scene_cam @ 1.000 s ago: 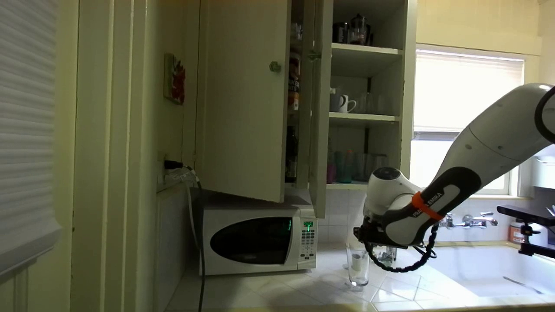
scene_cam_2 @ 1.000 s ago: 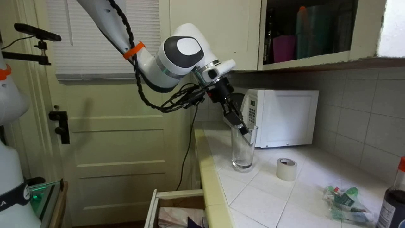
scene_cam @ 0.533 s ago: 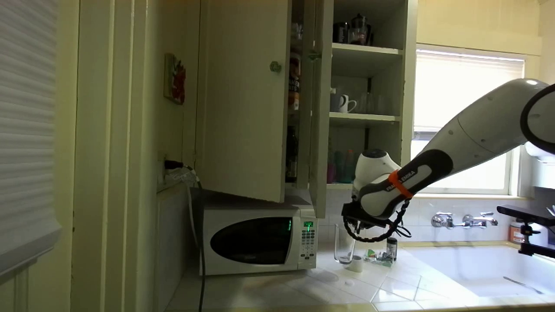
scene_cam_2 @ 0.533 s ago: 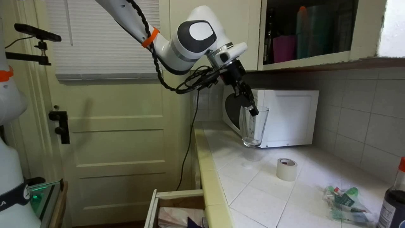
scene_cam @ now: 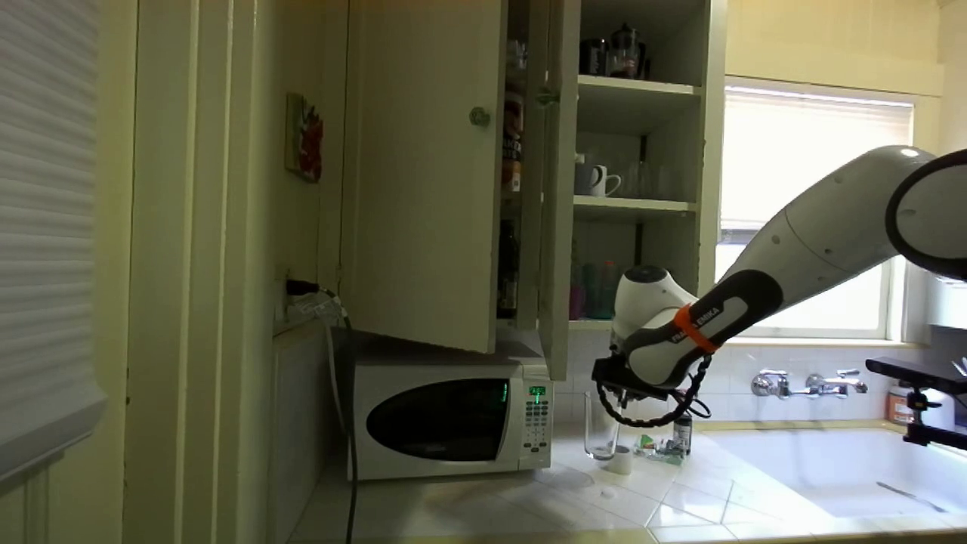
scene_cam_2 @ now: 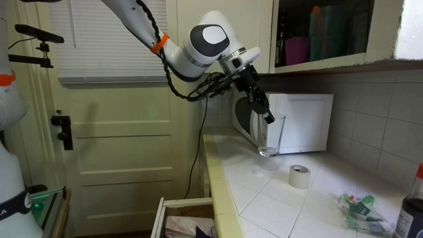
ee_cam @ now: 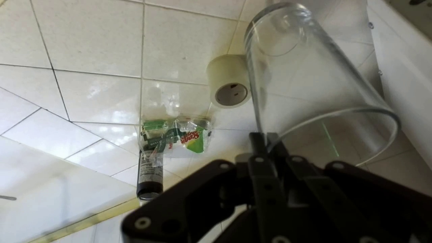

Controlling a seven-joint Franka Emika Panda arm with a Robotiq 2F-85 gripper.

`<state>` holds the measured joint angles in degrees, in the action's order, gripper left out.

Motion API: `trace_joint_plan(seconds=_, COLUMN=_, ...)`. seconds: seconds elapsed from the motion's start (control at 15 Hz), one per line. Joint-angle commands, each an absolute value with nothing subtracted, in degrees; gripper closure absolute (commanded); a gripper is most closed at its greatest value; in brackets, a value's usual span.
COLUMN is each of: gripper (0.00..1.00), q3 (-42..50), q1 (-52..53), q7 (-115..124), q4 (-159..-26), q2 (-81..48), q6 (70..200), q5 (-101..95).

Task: Move the cup

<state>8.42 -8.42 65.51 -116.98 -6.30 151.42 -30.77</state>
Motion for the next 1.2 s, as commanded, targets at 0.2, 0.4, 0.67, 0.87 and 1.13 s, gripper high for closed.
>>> trace_joint_plan(seconds=0.2, gripper=0.98, q3=9.2, q1=-8.6, q7=64.4, q4=-110.0, q2=-13.9, q6=164.4, q5=-31.2)
trace_joint_plan(seconds=0.4, gripper=0.98, q3=8.4, q1=-10.2, q7=61.7, q4=-109.0, q2=-17.1, q6=170.1, q5=-28.5)
trace_joint_plan(seconds=0.67, gripper=0.98, q3=11.8, q1=-9.6, q7=64.7, q4=-106.4, q2=-19.9, q6=168.9, q5=-31.0)
trace_joint_plan(seconds=0.87, gripper=0.98, q3=16.3, q1=-7.7, q7=68.2, q4=-103.5, q2=-21.7, q6=167.8, q5=-34.0)
trace_joint_plan(seconds=1.13, gripper=0.98, q3=16.3, q1=-7.6, q7=67.2, q4=-100.0, q2=-23.8, q6=167.9, q5=-32.6)
